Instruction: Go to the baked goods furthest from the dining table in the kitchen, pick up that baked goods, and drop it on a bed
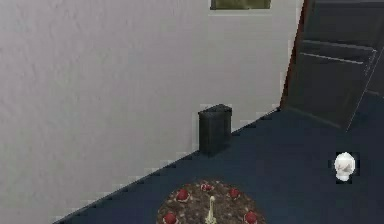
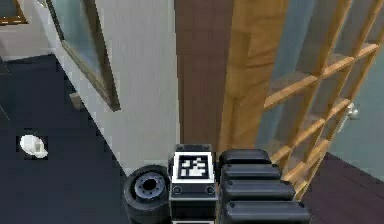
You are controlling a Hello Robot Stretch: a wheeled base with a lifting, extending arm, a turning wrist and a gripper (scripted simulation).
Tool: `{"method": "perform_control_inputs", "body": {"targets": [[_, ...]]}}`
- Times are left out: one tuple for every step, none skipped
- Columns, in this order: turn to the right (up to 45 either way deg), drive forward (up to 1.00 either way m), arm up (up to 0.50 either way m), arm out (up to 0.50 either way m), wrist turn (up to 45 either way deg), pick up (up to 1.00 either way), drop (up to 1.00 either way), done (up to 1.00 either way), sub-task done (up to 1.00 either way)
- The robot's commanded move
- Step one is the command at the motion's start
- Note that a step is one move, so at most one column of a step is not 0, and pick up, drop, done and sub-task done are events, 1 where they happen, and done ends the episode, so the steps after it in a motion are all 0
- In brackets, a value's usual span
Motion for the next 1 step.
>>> {"method": "perform_control_inputs", "body": {"targets": [[-45.0, 0.00, 0.00, 0.00, 0.0, 0.00, 0.00, 0.00, 0.00]]}}
